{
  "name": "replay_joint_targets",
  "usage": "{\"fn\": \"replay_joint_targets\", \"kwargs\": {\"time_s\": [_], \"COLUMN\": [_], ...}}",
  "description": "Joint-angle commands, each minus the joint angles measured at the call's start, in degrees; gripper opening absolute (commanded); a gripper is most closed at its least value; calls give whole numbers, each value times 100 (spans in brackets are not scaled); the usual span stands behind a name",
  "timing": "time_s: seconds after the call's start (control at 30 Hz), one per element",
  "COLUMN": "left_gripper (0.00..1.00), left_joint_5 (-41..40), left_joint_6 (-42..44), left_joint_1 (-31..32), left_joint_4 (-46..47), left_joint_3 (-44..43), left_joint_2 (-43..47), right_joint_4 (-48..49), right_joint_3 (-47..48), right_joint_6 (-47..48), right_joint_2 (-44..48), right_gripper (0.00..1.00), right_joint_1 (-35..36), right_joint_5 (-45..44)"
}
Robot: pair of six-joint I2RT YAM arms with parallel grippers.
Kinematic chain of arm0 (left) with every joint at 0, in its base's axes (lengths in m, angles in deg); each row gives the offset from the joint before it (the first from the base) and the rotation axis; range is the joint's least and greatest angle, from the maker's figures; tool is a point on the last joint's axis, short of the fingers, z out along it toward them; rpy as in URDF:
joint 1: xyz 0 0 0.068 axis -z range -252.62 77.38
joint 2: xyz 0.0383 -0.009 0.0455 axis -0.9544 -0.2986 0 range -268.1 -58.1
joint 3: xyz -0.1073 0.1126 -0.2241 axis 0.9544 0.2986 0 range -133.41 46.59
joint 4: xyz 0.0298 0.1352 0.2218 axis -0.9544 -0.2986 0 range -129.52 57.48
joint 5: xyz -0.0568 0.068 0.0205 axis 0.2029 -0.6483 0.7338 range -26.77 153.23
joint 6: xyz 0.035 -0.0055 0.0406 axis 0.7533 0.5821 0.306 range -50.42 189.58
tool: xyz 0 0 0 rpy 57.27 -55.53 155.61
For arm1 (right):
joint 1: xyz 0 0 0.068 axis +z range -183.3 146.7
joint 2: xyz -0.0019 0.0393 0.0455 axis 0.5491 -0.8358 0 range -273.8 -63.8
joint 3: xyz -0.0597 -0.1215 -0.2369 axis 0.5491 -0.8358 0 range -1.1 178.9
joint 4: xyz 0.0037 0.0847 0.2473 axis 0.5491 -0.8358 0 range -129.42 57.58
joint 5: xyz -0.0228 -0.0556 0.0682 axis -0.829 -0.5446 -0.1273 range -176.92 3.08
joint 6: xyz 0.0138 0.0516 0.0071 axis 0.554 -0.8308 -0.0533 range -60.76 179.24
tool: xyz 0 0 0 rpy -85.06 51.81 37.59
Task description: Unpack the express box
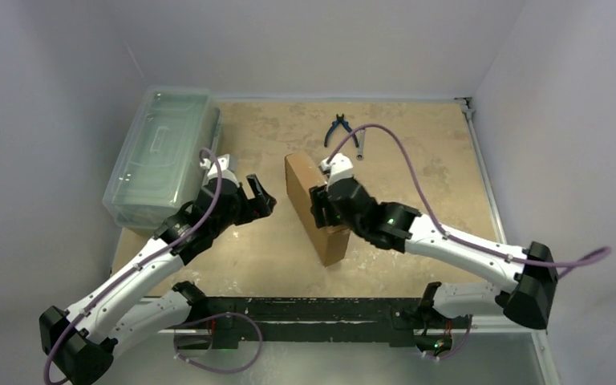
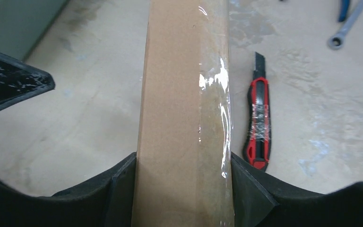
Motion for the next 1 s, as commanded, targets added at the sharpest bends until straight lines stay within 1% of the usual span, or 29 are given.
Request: {"fn": "replay_joint_targets", "kwargs": {"time_s": [0.0, 0.1, 0.13, 0.2, 0.23, 0.27, 0.3, 0.37, 0.5, 0.53, 0.57, 0.63, 0.77, 0.87, 0.93, 0.97], "left_gripper": [84, 83, 83, 82, 82, 82, 82, 82, 84, 84, 84, 84, 86, 87, 87, 87], "left_joint_5": [-232, -620, -805, -1183, -1337, -1458, -1560, -1746, -2092, -2118, -2136, -2081, -1718, -1298, -988, -877], "left_joint_6": [-365, -358, -327, -365, -387, -403, -417, -437, -495, -519, -536, -568, -706, -843, -939, -997], "left_joint_1": [-22, -15, -12, -17, -21, -15, -15, -23, -18, -18, -18, -17, -19, -20, -15, -20], "left_joint_4": [300, 255, 292, 214, 120, 40, -36, -216, -503, -557, -589, -623, -727, -885, -1033, -1152], "left_joint_3": [210, 196, 268, 419, 442, 452, 458, 435, 399, 393, 393, 401, 388, 299, 213, 159], "left_joint_2": [19, 160, 239, 421, 495, 576, 664, 853, 1213, 1266, 1310, 1342, 1153, 748, 302, 77], "right_joint_4": [-766, -1660, -1909, -2025, -2038, -2009, -1913, -1389, 210, 498, 693, 1002, 933, 844, 784, 813], "right_joint_3": [872, 1373, 1475, 1576, 1620, 1654, 1667, 1543, 951, 851, 789, 775, 987, 941, 786, 641], "right_joint_6": [-44, -712, -951, -1147, -1197, -1201, -1156, -803, 202, 337, 416, 560, 490, 505, 403, 319], "right_joint_2": [-566, -1326, -1563, -1931, -2081, -2187, -2240, -2148, -1475, -1244, -1150, -934, -887, -763, -655, -571], "right_gripper": [54, 57, 58, 61, 65, 74, 85, 98, 99, 99, 99, 99, 99, 99, 99, 99], "right_joint_1": [1101, 1808, 1939, 2175, 2280, 2367, 2414, 2426, 2415, 2415, 2415, 2415, 2416, 2354, 2065, 1798], "right_joint_5": [-2991, -4005, -4152, -4321, -4353, -4313, -4166, -3638, -1923, -1479, -1293, -650, -427, -600, -464, -199]}}
